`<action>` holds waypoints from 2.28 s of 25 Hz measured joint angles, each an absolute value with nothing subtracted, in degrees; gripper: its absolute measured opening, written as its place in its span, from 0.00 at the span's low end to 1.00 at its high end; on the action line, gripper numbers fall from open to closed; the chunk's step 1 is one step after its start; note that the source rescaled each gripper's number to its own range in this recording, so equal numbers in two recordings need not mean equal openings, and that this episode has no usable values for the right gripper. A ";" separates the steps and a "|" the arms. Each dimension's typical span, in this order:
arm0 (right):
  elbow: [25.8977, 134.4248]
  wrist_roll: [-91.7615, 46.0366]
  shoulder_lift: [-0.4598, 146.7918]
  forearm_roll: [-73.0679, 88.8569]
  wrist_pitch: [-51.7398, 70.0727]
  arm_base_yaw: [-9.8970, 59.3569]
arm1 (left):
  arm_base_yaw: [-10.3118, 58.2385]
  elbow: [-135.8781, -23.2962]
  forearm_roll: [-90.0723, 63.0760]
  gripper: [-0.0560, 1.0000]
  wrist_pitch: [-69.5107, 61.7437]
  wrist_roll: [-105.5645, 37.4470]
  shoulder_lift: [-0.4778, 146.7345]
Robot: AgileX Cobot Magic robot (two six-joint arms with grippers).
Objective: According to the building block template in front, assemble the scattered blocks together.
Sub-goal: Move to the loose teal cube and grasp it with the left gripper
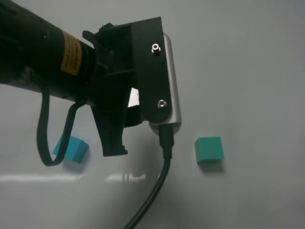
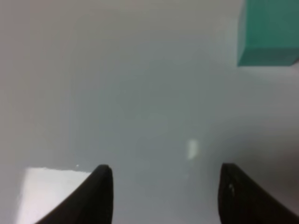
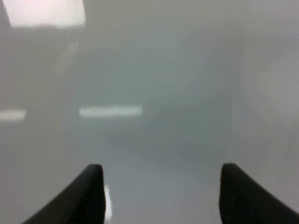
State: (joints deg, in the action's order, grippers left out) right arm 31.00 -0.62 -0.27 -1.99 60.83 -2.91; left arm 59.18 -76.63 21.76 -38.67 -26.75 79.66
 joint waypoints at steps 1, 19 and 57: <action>31.00 -0.62 -0.27 -1.99 60.83 -2.91 | 59.61 -76.63 21.47 0.19 -38.36 -26.75 80.20; 31.00 -0.62 -0.27 -1.99 60.83 -2.91 | 63.51 -76.63 15.91 0.19 -28.95 -26.85 85.89; 31.00 -0.62 -0.27 -1.99 60.83 -2.91 | 63.99 -76.81 17.68 0.19 -26.97 -28.67 93.25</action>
